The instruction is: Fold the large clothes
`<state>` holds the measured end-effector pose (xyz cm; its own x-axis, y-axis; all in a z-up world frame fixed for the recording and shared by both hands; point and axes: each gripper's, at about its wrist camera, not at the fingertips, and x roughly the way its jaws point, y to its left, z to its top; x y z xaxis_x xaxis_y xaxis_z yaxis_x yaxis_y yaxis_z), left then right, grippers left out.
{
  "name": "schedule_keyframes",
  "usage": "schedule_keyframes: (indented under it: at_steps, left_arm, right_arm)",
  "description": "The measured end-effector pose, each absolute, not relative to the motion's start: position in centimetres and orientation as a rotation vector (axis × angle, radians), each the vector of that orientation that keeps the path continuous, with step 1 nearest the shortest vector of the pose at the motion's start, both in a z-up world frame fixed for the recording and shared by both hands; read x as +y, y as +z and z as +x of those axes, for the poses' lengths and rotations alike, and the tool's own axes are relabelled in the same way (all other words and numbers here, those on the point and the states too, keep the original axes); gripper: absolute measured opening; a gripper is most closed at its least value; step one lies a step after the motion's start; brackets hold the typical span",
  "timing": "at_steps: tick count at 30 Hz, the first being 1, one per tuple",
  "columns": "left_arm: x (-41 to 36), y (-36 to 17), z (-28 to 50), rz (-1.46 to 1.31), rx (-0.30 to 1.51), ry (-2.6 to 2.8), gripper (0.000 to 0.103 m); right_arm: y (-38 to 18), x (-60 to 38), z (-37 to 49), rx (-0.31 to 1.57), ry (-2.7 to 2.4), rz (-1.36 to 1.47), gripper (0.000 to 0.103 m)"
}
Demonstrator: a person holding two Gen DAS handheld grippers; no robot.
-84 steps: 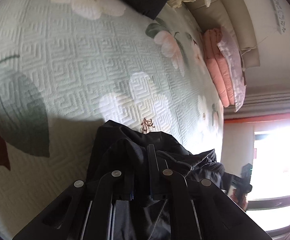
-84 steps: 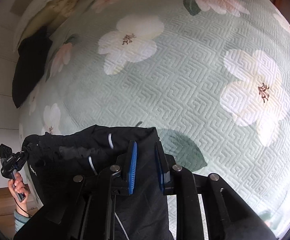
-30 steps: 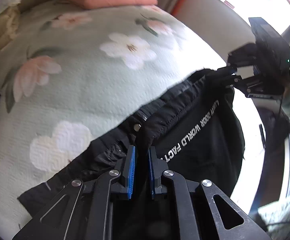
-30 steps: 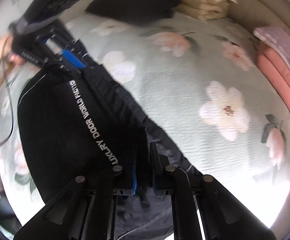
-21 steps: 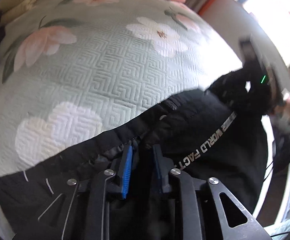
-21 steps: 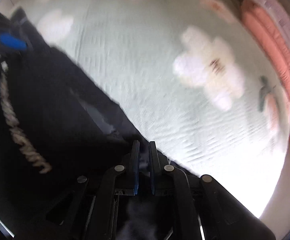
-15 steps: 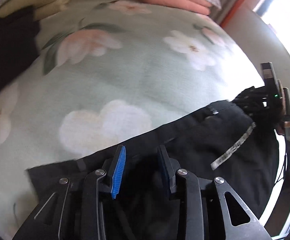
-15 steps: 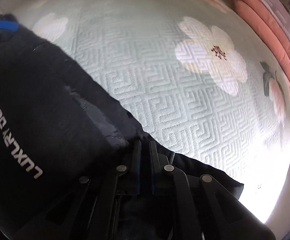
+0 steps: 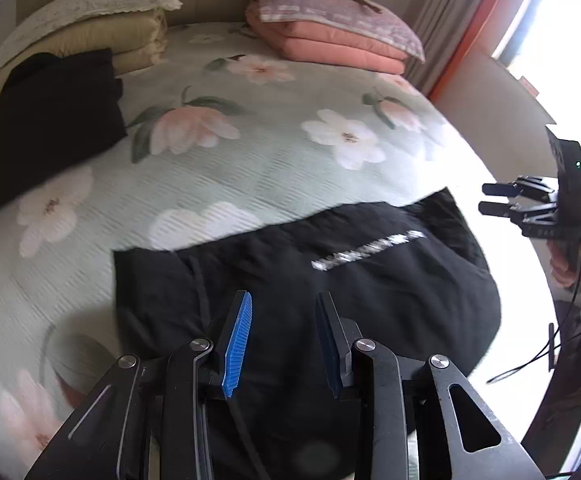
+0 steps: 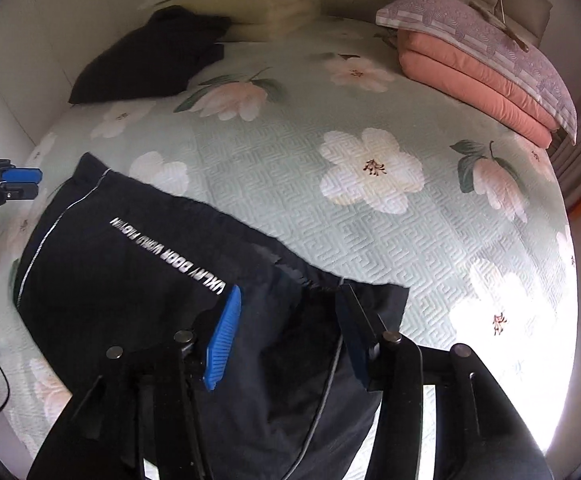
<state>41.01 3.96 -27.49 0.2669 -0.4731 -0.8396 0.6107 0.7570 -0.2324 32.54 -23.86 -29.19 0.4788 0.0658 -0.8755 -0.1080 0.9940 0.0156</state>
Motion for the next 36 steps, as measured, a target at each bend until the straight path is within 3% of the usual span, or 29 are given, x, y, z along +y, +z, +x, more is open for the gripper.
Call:
schedule_keyframes:
  at_steps: [3,7,8,9,12,17,21,26,29,31,36]
  left_arm:
    - [2.8,-28.8,38.3,0.138,1.098,-0.713,0.036]
    - [3.0,-35.1,37.1,0.216,1.208,-0.487,0.037]
    - [3.7,-36.2,37.1,0.207,1.219,-0.454,0.040]
    - [5.1,-37.4,36.8,0.148,1.205,-0.448,0.051]
    - [8.3,-40.0,37.1,-0.085,1.216,-0.462,0.053]
    - [8.5,-40.7,37.4,-0.089,1.196,-0.469,0.054]
    - [8.2,-38.2,37.6,-0.057,1.203,-0.485,0.054]
    - [7.4,-34.3,40.9,-0.034,1.068,-0.466,0.056]
    - [7.7,-36.3,44.6,-0.051,1.107,-0.400,0.056]
    - [8.5,-39.4,46.7,-0.028,1.164,-0.333,0.056]
    - [10.6,-42.9,48.3,-0.091,1.204,-0.317,0.058]
  right_arm:
    - [-29.8,-21.2,30.3,1.070,0.112,-0.022,0.052]
    - [-34.9,-18.8,29.6,1.157,0.110,0.021,0.052]
    - [-36.7,-18.6,29.8,1.194,0.122,0.026,0.052]
    - [-38.6,-18.4,29.9,1.218,0.134,0.033,0.052]
    - [-42.7,-19.8,30.5,1.251,0.117,0.131,0.071]
    - [-42.6,-19.9,30.3,1.237,0.109,0.137,0.072]
    - [-39.1,-22.7,30.1,1.194,0.097,0.246,0.064]
    - [-37.4,-26.2,33.2,1.133,-0.044,0.203,0.064]
    - [-40.8,-28.3,35.8,1.220,-0.110,0.216,0.059]
    - [-43.5,-28.9,36.9,1.293,-0.145,0.208,0.050]
    - [-44.6,-29.6,36.8,1.271,-0.143,0.252,0.050]
